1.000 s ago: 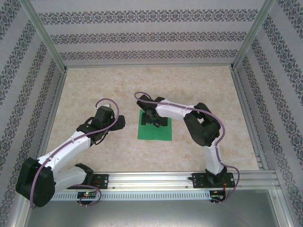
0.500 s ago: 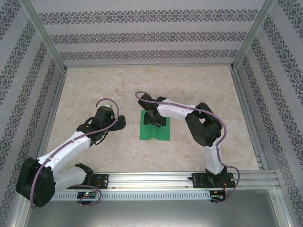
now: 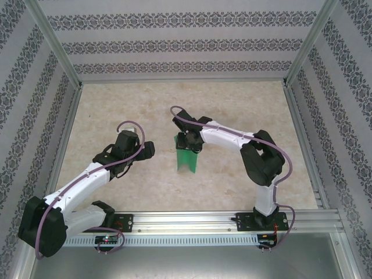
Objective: Fold a paper plane with a square sheet of paper (pick it up from the middle)
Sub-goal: Fold the square sheet of paper in half at the center of the table.
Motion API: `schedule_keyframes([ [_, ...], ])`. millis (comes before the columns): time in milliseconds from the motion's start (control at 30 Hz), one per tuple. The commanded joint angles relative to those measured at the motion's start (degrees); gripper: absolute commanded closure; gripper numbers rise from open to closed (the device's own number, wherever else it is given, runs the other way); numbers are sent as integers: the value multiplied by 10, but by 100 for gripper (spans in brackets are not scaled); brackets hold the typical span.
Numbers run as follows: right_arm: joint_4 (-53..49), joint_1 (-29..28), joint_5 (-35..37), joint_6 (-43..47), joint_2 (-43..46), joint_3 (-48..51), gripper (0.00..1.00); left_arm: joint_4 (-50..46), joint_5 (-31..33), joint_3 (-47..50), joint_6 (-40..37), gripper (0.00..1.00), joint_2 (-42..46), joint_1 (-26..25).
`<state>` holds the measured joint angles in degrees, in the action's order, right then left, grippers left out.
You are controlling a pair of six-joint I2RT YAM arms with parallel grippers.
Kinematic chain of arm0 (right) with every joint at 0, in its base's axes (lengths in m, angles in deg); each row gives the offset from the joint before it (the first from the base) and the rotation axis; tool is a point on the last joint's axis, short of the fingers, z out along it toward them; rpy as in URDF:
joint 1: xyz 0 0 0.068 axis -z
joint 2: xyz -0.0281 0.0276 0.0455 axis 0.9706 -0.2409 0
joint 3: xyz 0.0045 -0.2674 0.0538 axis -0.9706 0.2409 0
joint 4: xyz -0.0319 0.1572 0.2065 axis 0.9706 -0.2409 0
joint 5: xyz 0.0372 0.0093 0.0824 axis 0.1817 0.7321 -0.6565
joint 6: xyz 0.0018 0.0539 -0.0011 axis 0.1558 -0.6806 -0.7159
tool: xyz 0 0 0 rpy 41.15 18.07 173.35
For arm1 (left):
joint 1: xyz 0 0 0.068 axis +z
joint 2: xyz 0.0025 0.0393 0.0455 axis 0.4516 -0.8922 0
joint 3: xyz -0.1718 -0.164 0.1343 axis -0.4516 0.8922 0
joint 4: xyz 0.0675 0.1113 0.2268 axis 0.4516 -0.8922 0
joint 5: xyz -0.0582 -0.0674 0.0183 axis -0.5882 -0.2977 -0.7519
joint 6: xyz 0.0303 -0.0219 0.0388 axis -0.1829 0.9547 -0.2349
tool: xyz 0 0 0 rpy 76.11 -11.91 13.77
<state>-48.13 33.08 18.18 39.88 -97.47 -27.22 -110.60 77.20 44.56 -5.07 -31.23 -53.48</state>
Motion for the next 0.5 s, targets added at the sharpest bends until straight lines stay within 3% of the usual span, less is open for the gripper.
schedule_keyframes([
  [0, 61, 12, -56, -14, 43, 31, 53, 8, -7, -20, 9, 0, 8, 8],
  [167, 154, 37, -136, -45, 97, 83, 56, 14, -23, -27, 22, 0, -1, 9],
  [467, 316, 83, -171, -73, 121, 252, 53, 112, -166, -34, 52, 0, -62, 8],
])
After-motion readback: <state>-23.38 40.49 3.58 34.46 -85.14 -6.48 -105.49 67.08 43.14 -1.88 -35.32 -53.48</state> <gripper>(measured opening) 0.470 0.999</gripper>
